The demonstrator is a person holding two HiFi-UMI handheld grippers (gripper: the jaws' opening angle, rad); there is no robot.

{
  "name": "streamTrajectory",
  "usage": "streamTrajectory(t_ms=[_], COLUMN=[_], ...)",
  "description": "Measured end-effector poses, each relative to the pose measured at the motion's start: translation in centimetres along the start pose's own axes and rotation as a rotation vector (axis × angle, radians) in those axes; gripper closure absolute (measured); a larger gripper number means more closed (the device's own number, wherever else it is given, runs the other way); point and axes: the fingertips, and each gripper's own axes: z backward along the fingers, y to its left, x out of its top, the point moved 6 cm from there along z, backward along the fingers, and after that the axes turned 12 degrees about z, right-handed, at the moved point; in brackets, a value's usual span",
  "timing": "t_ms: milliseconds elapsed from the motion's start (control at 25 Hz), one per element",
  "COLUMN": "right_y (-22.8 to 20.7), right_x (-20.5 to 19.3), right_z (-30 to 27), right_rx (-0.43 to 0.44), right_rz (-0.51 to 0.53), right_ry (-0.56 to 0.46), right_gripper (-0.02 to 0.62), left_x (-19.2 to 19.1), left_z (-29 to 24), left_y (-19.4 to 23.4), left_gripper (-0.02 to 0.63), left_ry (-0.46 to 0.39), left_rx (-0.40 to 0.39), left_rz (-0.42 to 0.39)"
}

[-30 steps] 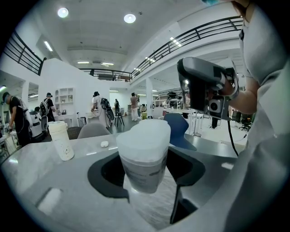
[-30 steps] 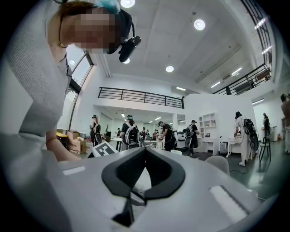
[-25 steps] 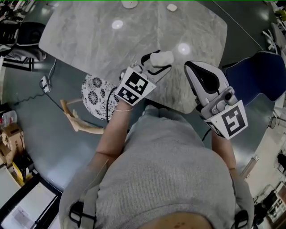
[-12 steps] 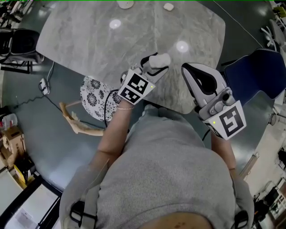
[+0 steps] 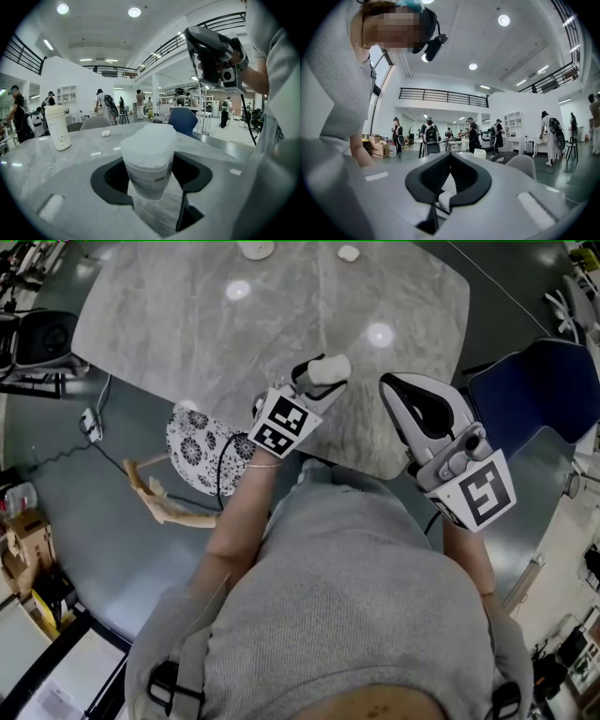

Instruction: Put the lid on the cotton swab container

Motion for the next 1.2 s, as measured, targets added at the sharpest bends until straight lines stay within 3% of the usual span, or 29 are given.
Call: streamTrajectory(t_ms=[880, 1200], right_y=[-0.2, -0.4], right_x=[0.0, -0.6], right_z=[-0.4, 0.2], right_rx=[-0.013, -0.005], right_rz=[-0.038, -0.003], right_ry=[0.02, 0.014], right_gripper=[0.592, 0.592], left_x=[-2.9, -3.8], left_z=[-1.6, -1.7], left_y=[0.3, 0.1], left_gripper=[0.342, 0.342], left_ry=[0.072, 0.084], left_rx=[-0.018, -0.014], left_rz=[0.015, 0.015])
